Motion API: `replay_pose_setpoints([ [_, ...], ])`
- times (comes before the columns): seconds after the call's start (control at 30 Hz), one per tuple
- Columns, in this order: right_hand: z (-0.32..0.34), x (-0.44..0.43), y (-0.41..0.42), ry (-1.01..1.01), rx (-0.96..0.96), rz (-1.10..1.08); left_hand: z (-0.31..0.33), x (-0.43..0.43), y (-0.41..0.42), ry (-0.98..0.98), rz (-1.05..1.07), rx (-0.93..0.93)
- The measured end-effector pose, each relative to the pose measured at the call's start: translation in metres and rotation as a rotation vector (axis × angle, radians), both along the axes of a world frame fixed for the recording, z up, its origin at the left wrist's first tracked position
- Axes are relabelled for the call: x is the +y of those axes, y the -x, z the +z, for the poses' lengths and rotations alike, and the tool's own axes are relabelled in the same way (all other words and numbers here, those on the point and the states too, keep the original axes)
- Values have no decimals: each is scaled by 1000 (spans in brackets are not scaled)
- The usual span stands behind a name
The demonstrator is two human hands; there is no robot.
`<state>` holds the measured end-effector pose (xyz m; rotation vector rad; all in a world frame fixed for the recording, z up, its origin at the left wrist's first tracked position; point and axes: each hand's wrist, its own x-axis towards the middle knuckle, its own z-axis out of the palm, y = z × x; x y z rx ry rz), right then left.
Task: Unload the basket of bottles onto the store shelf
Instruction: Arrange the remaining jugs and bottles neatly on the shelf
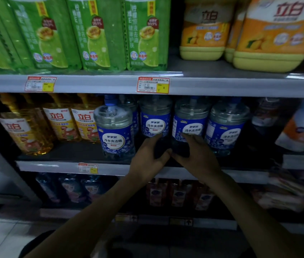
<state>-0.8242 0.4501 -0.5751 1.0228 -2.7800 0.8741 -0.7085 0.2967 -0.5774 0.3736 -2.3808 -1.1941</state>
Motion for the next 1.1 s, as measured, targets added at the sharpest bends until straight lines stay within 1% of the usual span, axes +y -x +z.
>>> replay_pose_setpoints([
  [0.07,-3,8,4,-80,21,-41,0,9,7,101,13,-6],
  [0.13,-3,16,9,-103,-28,-67,3,17,17,180,20,-38],
  [0.2,-2,24,13,-44,-93,-79,2,25,27,213,4,-64],
  [0.27,-3,34,17,52,-104,-128,-2,34,36,186,-21,-81],
  [0.33,-6,45,21,86,-110,-192,-6,45,45,112,-46,-75],
  [0.37,-8,50,24,89,-121,-202,-7,52,51,46,-65,-65],
  [0.53,-17,67,43,169,-215,-160,-2,88,96,-449,-177,12],
  [0.63,-21,67,48,137,-201,-157,-8,103,116,-599,-224,54],
  [0.77,-23,68,49,86,-205,-182,-15,112,125,-661,-189,97],
  [0.87,-24,72,50,75,-195,-172,-15,113,128,-717,-205,129],
  [0.97,-25,79,53,85,-198,-170,-18,110,132,-714,-235,116],
  [1.1,-25,77,53,89,-166,-182,-17,104,133,-696,-277,53],
])
